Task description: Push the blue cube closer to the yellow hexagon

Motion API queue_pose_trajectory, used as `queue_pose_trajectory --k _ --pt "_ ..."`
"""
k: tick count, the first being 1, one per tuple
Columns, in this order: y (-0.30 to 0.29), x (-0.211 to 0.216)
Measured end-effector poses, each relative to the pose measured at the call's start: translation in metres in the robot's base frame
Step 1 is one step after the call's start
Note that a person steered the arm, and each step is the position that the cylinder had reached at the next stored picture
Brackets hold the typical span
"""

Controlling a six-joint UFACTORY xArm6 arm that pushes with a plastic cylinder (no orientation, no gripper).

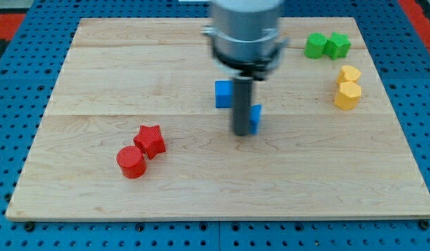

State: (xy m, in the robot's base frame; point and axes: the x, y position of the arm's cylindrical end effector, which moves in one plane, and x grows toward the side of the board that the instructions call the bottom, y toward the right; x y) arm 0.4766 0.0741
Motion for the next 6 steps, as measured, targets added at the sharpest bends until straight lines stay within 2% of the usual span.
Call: queue_pose_trajectory --k 1,2,3,4,5,6 --pt "0.064 -0.007" --pt "0.044 0.006" --pt "-0.021 0.006" --pt "-0.034 -0.015" --pt "0.042 -0.031" --pt "0.079 -0.033"
